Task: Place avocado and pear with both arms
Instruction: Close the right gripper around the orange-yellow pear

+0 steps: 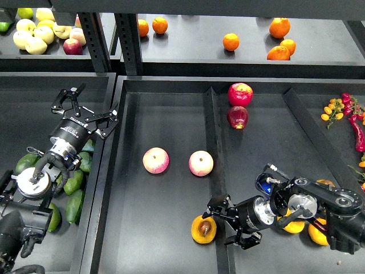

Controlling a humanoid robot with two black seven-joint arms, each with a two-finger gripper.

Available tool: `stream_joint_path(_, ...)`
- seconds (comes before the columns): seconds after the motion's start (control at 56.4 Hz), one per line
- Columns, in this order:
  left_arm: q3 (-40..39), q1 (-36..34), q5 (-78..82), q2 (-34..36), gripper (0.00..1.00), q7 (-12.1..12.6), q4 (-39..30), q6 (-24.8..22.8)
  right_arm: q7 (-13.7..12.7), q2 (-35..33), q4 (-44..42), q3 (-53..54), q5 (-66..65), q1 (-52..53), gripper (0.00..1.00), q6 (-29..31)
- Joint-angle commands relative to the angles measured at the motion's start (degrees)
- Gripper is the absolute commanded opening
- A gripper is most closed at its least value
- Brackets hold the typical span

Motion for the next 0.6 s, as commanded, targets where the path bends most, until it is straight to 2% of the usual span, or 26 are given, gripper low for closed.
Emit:
stream_joint_path(0.0, 0.3, 0.0, 0.1, 0.0, 0.98, 0.1, 0.0, 0.0, 0.0, 0.4, -0.7, 0.0, 1.5, 0.0, 0.88, 0.0)
stream_joint_path(0.372, 0.3, 0.0, 0.1, 0.0, 0.98, 0.1, -0.3, 0.0, 0.0, 1.3, -1.5, 0.0, 2.3, 0.2, 0.81, 0.0)
stream_joint_path(0.496, 0.3, 0.0, 0.1, 0.0, 0.98, 0.0, -0.4, 0.0, 0.0, 1.4, -2.0, -0.1, 2.3, 0.3, 0.76, 0.0)
stream_joint_path(0.585, 0.3, 0.0, 0.1, 0.0, 0.98, 0.0, -0.4, 0.0, 0.0, 2.0, -2.9, -0.1, 2.8, 0.3, 0.69, 0.0)
